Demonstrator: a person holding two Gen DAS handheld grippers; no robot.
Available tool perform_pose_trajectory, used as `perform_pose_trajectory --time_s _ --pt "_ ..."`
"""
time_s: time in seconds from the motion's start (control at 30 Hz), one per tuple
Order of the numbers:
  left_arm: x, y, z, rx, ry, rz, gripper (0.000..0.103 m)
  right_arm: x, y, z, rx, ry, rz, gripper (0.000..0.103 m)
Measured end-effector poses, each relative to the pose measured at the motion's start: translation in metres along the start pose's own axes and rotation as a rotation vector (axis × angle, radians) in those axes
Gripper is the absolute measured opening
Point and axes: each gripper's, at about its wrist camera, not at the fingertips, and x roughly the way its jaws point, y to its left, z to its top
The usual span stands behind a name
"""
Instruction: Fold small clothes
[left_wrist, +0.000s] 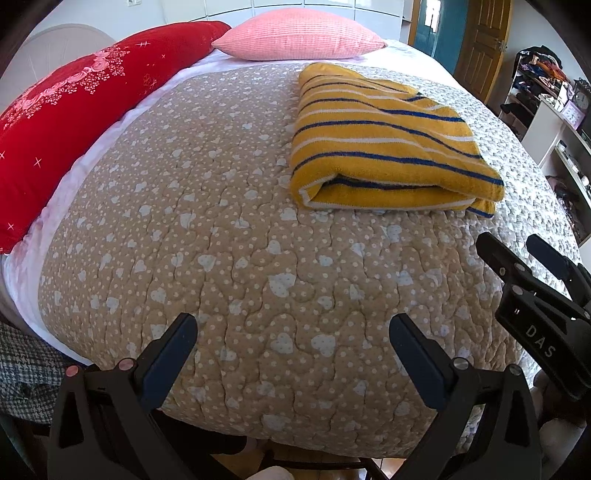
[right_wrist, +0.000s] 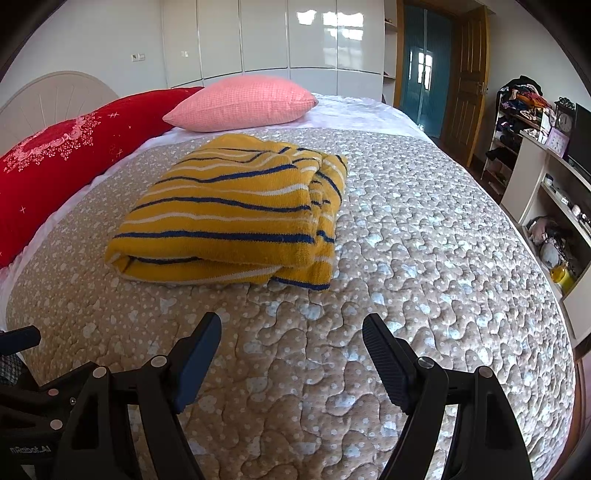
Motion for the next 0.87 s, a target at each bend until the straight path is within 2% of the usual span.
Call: perform_pose_trajectory --time_s 0.87 --pt "-0.001 0.018 -0.005 -0.055 -0.021 -0.038 0.103 -0.011 0.026 -0.001 -0.063 -0.006 -0.002 0.084"
